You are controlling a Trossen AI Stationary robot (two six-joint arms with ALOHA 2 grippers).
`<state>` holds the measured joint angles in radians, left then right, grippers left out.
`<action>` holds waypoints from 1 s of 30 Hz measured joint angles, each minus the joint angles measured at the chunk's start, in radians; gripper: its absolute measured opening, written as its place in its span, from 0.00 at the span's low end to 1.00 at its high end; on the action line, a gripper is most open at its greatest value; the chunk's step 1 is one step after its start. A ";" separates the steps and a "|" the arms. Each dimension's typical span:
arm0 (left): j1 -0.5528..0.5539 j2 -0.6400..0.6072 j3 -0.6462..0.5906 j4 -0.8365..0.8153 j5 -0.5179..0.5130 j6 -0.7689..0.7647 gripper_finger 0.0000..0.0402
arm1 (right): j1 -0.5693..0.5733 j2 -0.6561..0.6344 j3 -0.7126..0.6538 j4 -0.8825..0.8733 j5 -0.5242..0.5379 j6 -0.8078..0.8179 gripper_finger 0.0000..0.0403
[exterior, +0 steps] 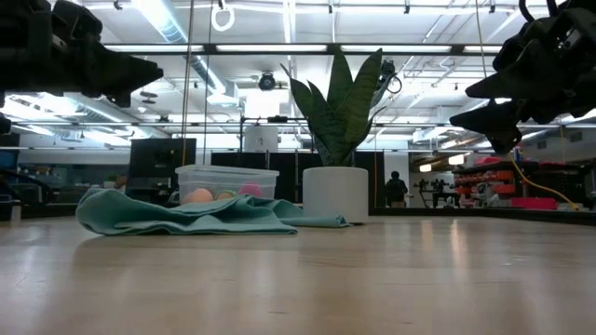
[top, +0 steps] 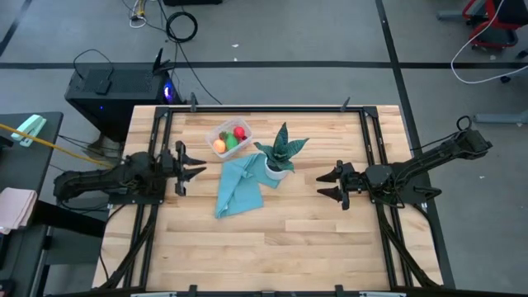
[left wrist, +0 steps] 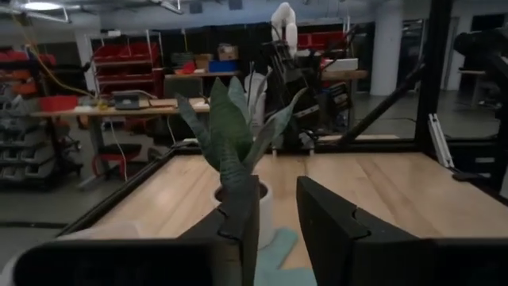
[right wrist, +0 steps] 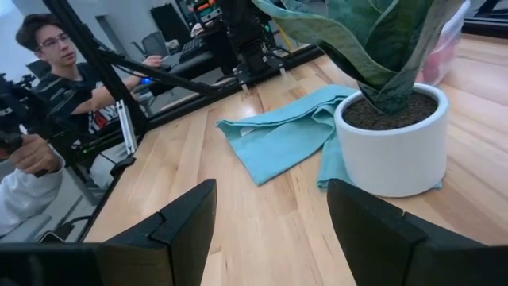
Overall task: Pick and placing Produce into tupperware
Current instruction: Return to Home Position
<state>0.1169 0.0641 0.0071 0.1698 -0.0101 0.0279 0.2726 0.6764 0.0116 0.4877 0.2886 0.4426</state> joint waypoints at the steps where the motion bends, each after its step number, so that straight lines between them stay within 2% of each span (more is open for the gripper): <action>1: 0.004 0.000 0.000 -0.001 0.000 -0.008 0.22 | 0.000 0.000 0.000 0.000 0.000 0.000 0.61; 6: 0.004 0.000 0.000 0.040 0.003 -0.016 0.15 | 0.000 0.000 0.000 0.010 -0.001 -0.035 0.61; 9: 0.004 0.000 0.000 0.027 0.005 -0.023 0.13 | 0.000 -0.014 0.000 0.008 -0.038 -0.078 0.61; 15: 0.004 0.001 0.000 0.010 0.015 -0.043 0.11 | -0.015 -0.102 0.000 -0.032 -0.062 -0.149 0.61; 19: 0.004 0.001 0.000 0.012 0.015 -0.043 0.12 | -0.066 -0.158 0.000 -0.063 -0.080 -0.186 0.61; 30: 0.004 0.001 0.000 0.012 0.015 -0.056 0.10 | -0.278 -0.191 -0.004 -0.066 -0.261 -0.260 0.61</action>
<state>0.1207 0.0647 0.0067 0.1822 0.0051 -0.0286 -0.0053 0.4857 0.0079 0.4220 0.0272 0.1824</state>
